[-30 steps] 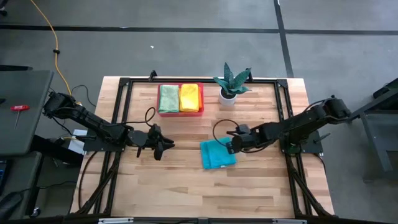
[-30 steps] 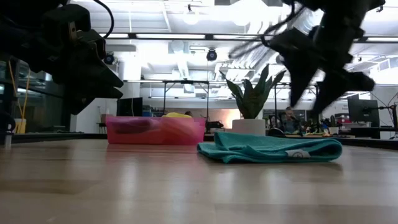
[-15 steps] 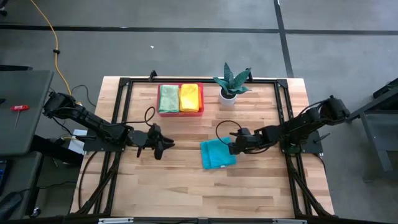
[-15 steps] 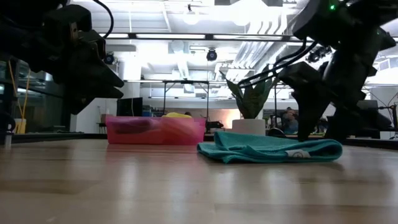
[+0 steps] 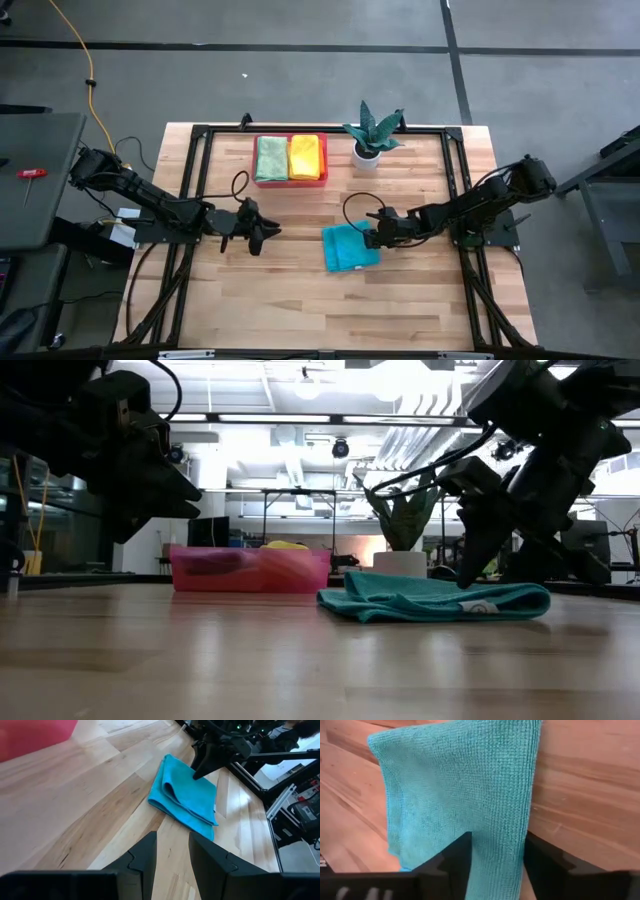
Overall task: Fold microfiber towels
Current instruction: Fold the blue microfiber towel
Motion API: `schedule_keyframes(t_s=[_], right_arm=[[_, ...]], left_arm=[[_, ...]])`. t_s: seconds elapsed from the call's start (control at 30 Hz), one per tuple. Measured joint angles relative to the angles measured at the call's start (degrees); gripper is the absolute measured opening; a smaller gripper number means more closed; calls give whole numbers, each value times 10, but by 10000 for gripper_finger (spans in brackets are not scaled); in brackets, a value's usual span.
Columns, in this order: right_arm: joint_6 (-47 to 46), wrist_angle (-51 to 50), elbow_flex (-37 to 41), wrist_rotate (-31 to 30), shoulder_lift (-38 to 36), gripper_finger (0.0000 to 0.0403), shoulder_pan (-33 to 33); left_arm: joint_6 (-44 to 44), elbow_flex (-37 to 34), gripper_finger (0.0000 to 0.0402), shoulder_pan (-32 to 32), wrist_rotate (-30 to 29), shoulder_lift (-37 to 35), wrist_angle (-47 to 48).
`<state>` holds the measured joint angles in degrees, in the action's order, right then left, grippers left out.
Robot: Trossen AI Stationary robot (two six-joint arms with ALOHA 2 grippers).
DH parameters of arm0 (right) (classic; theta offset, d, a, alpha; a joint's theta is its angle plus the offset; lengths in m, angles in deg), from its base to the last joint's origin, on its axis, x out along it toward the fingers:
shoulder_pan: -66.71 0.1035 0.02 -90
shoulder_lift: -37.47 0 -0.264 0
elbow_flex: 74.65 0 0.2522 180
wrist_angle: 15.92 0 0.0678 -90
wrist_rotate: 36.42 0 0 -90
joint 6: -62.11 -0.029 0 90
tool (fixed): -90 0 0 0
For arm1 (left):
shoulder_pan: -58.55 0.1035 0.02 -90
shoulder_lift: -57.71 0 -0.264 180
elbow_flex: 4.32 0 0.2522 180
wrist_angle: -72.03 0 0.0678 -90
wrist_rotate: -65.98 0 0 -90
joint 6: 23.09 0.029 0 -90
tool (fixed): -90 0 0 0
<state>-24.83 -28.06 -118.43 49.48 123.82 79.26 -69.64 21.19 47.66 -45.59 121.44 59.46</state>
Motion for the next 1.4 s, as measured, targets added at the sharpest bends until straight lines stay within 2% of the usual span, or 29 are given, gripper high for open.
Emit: schedule_keyframes(t_s=[0.23,0.4,0.63,0.93,1.13,1.4], right_arm=[[0,-21,0,2,-6,80,0],[9,-92,0,8,-36,9,8],[-28,-257,1,-23,-106,3,50],[-133,-470,1,-38,-243,2,100],[-183,-458,1,-38,-287,1,108],[-223,-400,1,-28,-268,0,107]], left_arm=[[-13,0,104,0,-1,0,1],[-13,0,104,0,-1,0,14],[-13,0,104,0,-1,0,17],[-13,0,104,0,-1,0,17],[-13,0,104,0,-1,0,22],[-7,17,102,0,-1,5,10]])
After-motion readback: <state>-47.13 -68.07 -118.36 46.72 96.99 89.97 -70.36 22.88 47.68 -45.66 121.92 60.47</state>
